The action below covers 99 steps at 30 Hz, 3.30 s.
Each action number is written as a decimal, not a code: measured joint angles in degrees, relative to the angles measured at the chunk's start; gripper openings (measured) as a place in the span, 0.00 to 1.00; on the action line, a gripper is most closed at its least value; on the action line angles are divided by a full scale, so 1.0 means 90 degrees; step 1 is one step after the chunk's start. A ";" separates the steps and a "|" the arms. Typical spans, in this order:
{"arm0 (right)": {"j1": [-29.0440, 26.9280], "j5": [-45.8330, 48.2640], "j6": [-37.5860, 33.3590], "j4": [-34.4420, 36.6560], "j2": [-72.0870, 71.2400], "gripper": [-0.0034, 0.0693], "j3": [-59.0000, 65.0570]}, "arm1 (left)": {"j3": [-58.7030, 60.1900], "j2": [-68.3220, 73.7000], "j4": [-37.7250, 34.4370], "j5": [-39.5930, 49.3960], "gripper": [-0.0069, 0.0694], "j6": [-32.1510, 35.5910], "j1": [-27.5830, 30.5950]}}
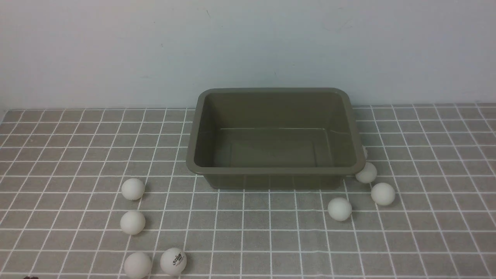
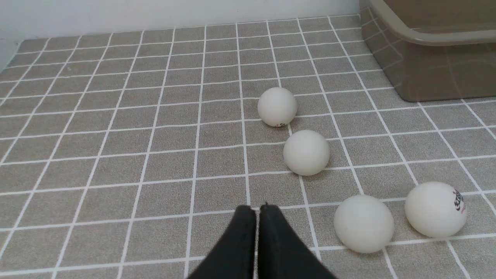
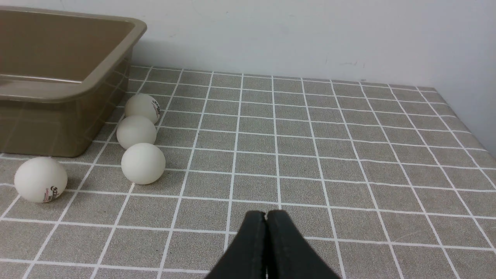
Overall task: Put the table tennis balls into the box on the grey coffee tablecloth.
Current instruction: 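Reach for and grasp a ping pong ball on the table beside the basket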
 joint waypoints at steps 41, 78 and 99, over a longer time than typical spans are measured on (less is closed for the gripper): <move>0.0000 -0.0135 0.0102 0.0133 0.0000 0.03 0.0020 | 0.0019 0.0000 0.0198 -0.0763 0.08 0.0160 0.0000; 0.0219 0.4236 -0.0599 0.2022 0.5924 0.03 -0.5987 | -0.4909 0.8878 -0.1461 0.3465 0.08 0.0731 -0.0134; 0.0219 0.3754 -0.0833 0.2343 0.6030 0.03 -0.6020 | -0.4944 1.0050 -0.0895 0.1448 0.74 0.1139 -0.1161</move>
